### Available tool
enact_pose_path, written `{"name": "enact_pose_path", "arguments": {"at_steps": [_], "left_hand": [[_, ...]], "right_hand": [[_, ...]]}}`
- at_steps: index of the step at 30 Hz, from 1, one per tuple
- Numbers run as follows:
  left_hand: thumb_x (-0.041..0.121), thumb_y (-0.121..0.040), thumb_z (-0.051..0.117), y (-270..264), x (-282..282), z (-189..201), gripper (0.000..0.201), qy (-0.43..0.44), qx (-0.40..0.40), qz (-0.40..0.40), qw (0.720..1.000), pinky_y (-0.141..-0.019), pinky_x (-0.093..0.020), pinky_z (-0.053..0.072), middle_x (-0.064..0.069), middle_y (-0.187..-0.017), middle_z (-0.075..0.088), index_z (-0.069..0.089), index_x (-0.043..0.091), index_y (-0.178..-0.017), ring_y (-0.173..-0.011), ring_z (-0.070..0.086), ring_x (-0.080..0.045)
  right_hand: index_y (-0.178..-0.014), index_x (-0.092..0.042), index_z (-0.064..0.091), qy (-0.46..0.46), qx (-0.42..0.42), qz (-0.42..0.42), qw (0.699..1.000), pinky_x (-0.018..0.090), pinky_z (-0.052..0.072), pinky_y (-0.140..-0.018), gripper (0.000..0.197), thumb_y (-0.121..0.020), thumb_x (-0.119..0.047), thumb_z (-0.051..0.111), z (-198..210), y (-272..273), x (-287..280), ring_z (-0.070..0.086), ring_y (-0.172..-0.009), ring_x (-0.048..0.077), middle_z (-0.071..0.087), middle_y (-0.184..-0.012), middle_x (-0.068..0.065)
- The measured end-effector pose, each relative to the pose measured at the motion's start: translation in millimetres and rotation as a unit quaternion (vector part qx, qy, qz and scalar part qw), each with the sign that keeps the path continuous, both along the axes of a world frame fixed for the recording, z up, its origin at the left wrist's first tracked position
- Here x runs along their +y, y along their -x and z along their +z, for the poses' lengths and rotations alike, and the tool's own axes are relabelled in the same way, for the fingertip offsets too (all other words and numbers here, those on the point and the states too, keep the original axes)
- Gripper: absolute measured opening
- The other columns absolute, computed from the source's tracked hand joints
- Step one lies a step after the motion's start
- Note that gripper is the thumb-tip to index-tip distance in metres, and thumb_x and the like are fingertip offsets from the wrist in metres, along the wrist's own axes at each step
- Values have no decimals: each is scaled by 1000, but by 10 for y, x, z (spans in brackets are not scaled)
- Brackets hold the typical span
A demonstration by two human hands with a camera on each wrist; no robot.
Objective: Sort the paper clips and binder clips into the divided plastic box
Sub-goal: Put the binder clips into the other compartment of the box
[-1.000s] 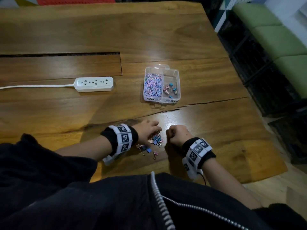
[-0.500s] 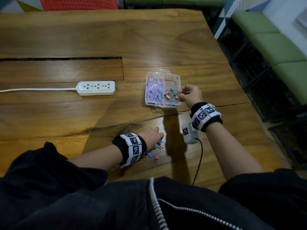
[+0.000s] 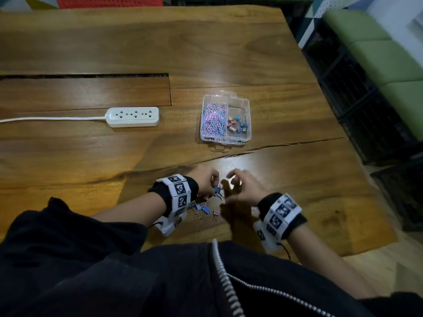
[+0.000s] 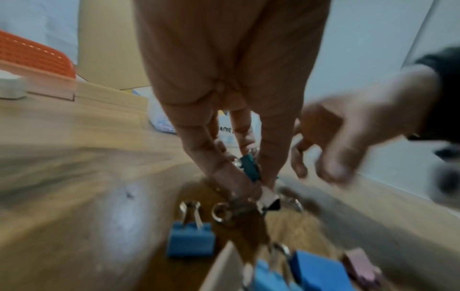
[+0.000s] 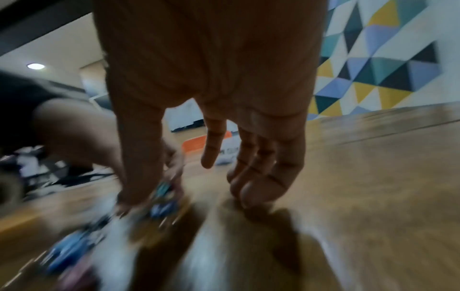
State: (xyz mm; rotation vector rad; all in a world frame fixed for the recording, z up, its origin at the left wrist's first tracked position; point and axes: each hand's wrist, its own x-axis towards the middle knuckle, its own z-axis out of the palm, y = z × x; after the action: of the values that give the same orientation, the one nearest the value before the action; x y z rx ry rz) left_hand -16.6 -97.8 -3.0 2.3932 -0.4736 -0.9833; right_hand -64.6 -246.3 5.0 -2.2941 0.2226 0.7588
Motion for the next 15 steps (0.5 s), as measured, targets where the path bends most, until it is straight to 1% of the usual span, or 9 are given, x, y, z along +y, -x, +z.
{"name": "enact_pose_path", "arguments": {"at_steps": [1, 2, 3, 5, 7, 9, 11, 13, 15], "left_hand": [[2, -78, 66, -31, 14, 28, 15, 9, -3, 15, 1000, -51, -15, 40, 4, -75, 52, 57, 14, -81, -62, 48, -7], [3, -77, 67, -71, 24, 65, 14, 16, -6, 27, 999, -50, -14, 39, 5, -73, 51, 59, 13, -83, -61, 47, -5], [4, -76, 69, -122, 35, 101, 15, 23, -6, 33, 999, -49, -14, 38, 7, -71, 50, 61, 12, -85, -61, 46, -4], [4, -76, 69, -239, 38, 191, 15, 37, 7, 33, 999, -45, -13, 39, 7, -71, 50, 59, 12, -84, -61, 48, -3], [3, -77, 68, -356, 24, 275, 14, 54, 23, 40, 997, -43, -12, 42, 6, -73, 52, 59, 11, -83, -61, 51, -4], [3, -78, 67, -469, -24, 359, 11, 73, 19, 59, 995, -47, -13, 45, 5, -75, 53, 60, 9, -84, -62, 53, -5], [2, -80, 64, -584, -115, 436, 12, 123, 31, 99, 987, -44, -11, 47, 2, -75, 55, 56, 11, -78, -61, 55, -7], [0, -81, 62, -698, -252, 514, 17, 175, 41, 152, 972, -44, -10, 49, -1, -75, 57, 53, 12, -74, -60, 57, -9], [-1, -81, 62, -812, -412, 546, 20, 206, 40, 208, 955, -49, -15, 53, -3, -76, 58, 52, 13, -71, -60, 58, -11]], "right_hand": [[-126, -22, 44, 33, 8, 37, 999, 34, 47, -93, 69, -66, -17, 79, -46, 82, 57, 43, -112, 20, 40, -120, 1], [-133, -24, 38, 57, 2, 66, 996, 38, 42, -101, 81, -64, -23, 80, -91, 146, 104, 38, -120, 22, 36, -129, 3], [-138, -24, 31, 71, -13, 82, 994, 40, 39, -105, 90, -63, -28, 81, -118, 186, 147, 34, -124, 23, 32, -135, 5], [-143, -26, 19, 73, -36, 84, 993, 41, 35, -107, 104, -61, -33, 82, -154, 205, 197, 28, -128, 24, 27, -139, 6], [-145, -26, 14, 62, -44, 54, 996, 41, 34, -106, 112, -58, -34, 84, -162, 192, 202, 27, -129, 23, 26, -141, 5], [-143, -25, 20, 69, -39, 53, 995, 41, 33, -107, 107, -58, -35, 84, -156, 197, 191, 26, -130, 24, 25, -141, 5], [-138, -30, 29, 100, -34, 121, 987, 42, 35, -106, 95, -59, -35, 82, -155, 229, 196, 25, -129, 25, 25, -142, 4], [-135, -33, 34, 131, -52, 199, 970, 41, 38, -103, 85, -63, -34, 79, -177, 251, 210, 27, -126, 25, 27, -140, 2], [-129, -29, 43, 126, -66, 223, 964, 38, 37, -103, 65, -72, -31, 73, -182, 238, 222, 29, -124, 23, 31, -137, 2]]}}
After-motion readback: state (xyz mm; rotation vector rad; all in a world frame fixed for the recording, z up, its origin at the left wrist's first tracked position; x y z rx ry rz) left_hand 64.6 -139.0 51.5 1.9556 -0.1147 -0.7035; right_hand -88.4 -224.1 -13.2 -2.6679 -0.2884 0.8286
